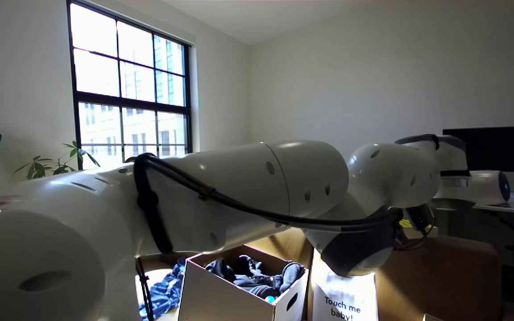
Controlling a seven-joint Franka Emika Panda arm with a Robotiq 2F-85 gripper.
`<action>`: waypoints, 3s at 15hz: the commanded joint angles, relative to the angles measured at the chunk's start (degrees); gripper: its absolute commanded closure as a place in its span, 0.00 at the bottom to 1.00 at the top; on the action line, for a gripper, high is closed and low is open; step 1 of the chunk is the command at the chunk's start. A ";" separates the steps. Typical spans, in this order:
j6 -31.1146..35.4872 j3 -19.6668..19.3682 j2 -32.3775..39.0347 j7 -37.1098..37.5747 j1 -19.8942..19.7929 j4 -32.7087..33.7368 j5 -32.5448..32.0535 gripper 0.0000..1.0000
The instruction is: Take the book out of the box and place it on the backrest of the sofa
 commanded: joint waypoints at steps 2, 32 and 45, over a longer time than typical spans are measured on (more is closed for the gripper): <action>0.01 0.36 0.14 0.27 -0.07 0.01 0.27 0.88; 9.14 -2.18 1.58 28.71 -1.40 -2.47 -0.67 0.97; 4.92 -13.39 2.84 34.00 2.20 1.51 2.81 0.66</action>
